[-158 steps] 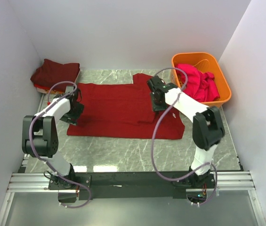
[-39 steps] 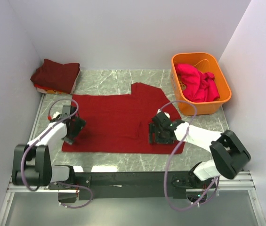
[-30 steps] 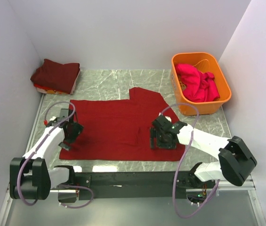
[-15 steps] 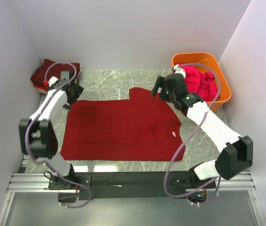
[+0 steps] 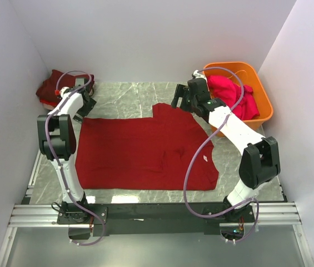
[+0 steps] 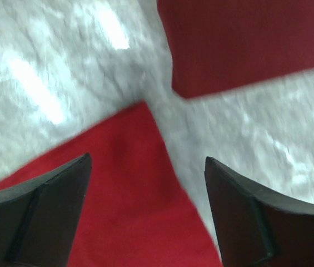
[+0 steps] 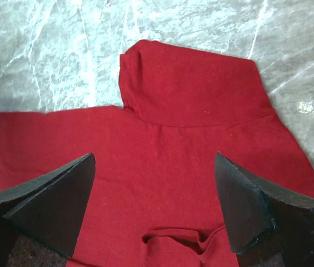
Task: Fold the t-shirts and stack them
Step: Fold the tshirt
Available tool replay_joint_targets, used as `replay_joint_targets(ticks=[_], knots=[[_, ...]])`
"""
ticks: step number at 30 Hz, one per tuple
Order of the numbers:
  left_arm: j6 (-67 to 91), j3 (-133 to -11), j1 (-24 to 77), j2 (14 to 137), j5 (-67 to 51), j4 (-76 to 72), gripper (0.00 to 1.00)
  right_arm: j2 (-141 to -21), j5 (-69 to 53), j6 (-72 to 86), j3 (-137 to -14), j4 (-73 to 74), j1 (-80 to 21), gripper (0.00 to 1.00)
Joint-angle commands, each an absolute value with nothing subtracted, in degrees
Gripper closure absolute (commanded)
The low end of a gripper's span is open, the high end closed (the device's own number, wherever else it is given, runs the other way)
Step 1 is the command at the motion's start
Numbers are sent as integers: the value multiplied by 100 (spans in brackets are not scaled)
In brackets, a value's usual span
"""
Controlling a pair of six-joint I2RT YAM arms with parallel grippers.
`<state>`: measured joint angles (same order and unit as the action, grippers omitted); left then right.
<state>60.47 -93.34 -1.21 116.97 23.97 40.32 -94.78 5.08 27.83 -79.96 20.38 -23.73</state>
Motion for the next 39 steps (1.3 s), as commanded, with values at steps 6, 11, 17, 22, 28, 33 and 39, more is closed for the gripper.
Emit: replay_joint_targets(ticks=[6,11,17,22,28,33,39], knots=[[6135,-9861,-255,12278,2856,4246,34,-9519,378,2602,-8095,1872,-2347,7],[6073,-10080,-264,12568,2865,4394,43,-9536,264,2584,-8025,1942,-2320,7],[6064,-10169,-255,12762,2865,4544,59,-9492,404,2549,-7945,1960,-2303,7],[5941,-9792,-255,12665,2654,4482,99,-9624,466,2523,-8112,2039,-2241,7],[5740,-8983,-246,12095,2637,3991,99,-10317,554,2242,-8814,2206,-2197,7],[5651,-8816,-246,11707,2619,3850,99,-11670,509,1987,-10316,2706,-2189,7],[5537,-8684,-246,11584,2478,3700,99,-13559,255,1565,-12872,3688,-2197,9]])
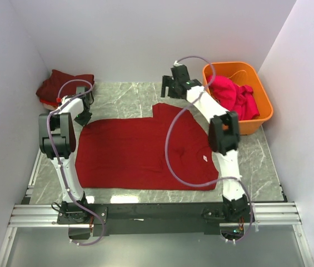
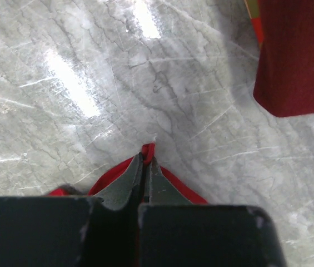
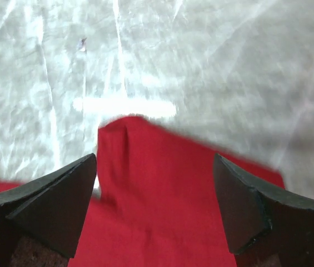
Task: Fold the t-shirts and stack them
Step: Fold the tshirt
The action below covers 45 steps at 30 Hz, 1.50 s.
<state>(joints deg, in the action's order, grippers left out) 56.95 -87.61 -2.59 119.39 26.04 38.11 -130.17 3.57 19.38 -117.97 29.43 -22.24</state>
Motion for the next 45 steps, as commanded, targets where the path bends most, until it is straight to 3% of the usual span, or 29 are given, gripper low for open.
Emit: replay_joint_targets(ticks=[1,4,10,17,21,24,26,29,31,35,36,45], knots=[[5520,-8666,-246,11567,2444,3674,99,-13918,211,1538,-13172,3787,-2206,10],[5458,-8605,-255,11531,2330,3569,99,-14194,149,1476,-13535,3683,-2197,10],[5458,-8543,-246,11505,2233,3498,99,-14246,62,1652,-12955,2989,-2206,9],[5511,-8490,-246,11566,2320,3568,99,-15020,114,1582,-14052,3717,-2197,10],[5502,-8578,-246,11663,2311,3647,99,-14872,369,1600,-13703,3753,-2197,12],[5519,-8552,-246,11672,2338,3647,99,-14941,395,1573,-13737,3928,-2215,19],[5493,-8534,-246,11637,2338,3630,99,-15126,396,1521,-14071,4218,-2224,35],[5493,-8490,-246,11576,2373,3604,99,-15117,378,1468,-14045,4210,-2259,48],[5484,-8473,-246,11549,2373,3586,99,-15004,352,1450,-13827,4105,-2259,70],[5441,-8499,-246,11523,2294,3586,99,-14898,229,1276,-13667,3868,-2267,86],[5423,-8499,-246,11505,2294,3569,99,-14854,237,1222,-13623,3798,-2285,99],[5309,-8288,-246,11039,2162,3331,99,-13547,184,501,-12403,2620,-2391,100]])
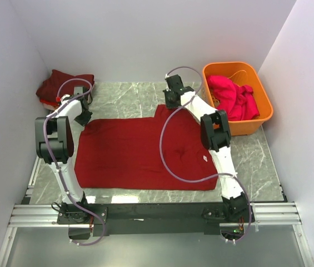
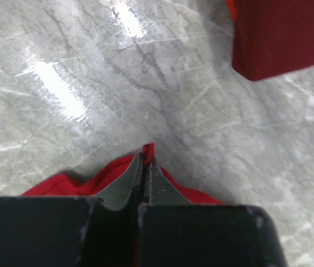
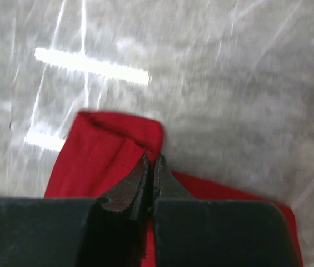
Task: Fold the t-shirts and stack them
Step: Fold the tshirt
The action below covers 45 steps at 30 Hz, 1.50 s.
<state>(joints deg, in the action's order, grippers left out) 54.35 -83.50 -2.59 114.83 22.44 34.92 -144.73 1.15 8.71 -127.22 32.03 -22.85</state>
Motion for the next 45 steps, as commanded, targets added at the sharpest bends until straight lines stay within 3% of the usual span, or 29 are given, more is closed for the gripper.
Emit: replay_joint_targets(ticks=[1,21,35,45], knots=[[5335,-8253,-246,10961,2153,3322,99,-13405,202,492,-12062,2541,-2399,100],[5651,-6627,-246,9492,2188,2953,99,-10057,-431,650,-7772,1020,-2724,100],[6012,-6601,-246,8965,2733,3454,99,-8983,719,1019,-6785,1220,-3392,100],[6267,-5960,-246,8368,2812,3542,99,-7999,799,1502,-5968,1336,-3700,100]])
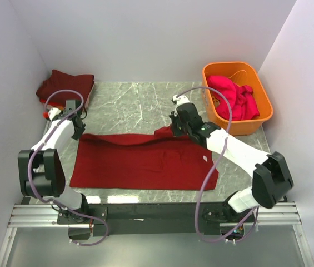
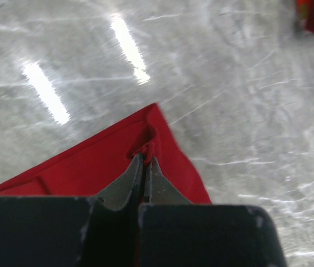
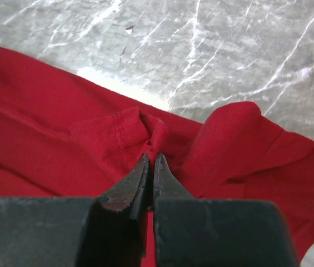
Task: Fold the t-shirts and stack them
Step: Fold the tshirt
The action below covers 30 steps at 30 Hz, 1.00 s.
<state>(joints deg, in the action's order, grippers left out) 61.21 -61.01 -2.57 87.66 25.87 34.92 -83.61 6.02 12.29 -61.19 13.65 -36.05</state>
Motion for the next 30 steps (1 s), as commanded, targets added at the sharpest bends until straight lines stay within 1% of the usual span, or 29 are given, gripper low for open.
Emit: replay_joint_targets(ticks=[1,8,14,15,16,17,18,20,21,22,23,24,25,27,28,30], knots=[[6275,-5855,-246,8315,2847,3577,99,-7946,826,1538,-5916,1362,-3718,100],[6346,-5309,-246,7998,2848,3481,99,-7489,1019,2003,-5363,1494,-4034,100],[6547,-4940,-246,8007,2882,3577,99,-7252,1580,2785,-4678,1538,-4455,100],[6600,-4844,-246,7963,2926,3664,97,-7216,1634,3091,-4545,1495,-4526,100],[6661,-4808,-246,7937,3005,3735,95,-7198,1661,3268,-4405,1416,-4605,96],[6767,-4755,-255,7858,3032,3788,91,-7146,1609,3574,-4125,1354,-4779,96],[6820,-4703,-255,7823,3067,3936,78,-7119,1565,3734,-3983,1293,-4886,96],[7065,-4693,-246,7744,3251,4174,60,-7006,1451,4050,-3632,1204,-5192,89],[7145,-4728,-246,7647,3313,4323,36,-6953,1415,4252,-3560,1204,-5290,85],[7224,-4755,-246,7577,3383,4559,26,-6839,1415,4323,-3507,1239,-5369,72],[7390,-4790,-246,7489,3453,4675,18,-6768,1406,4350,-3498,1274,-5422,62],[7487,-4877,-246,7306,3498,4789,3,-6707,1424,4351,-3524,1335,-5458,54],[7610,-4930,-246,7199,3515,4938,1,-6584,1520,4333,-3629,1501,-5449,44],[7541,-5044,-246,6867,3428,4896,1,-6478,1757,4211,-3813,1678,-5458,37],[7437,-5062,-246,6777,3349,4765,1,-6434,2062,4140,-4049,1853,-5441,32],[7226,-5080,-237,6567,3017,4519,1,-6451,2459,3930,-4305,1994,-5423,28]])
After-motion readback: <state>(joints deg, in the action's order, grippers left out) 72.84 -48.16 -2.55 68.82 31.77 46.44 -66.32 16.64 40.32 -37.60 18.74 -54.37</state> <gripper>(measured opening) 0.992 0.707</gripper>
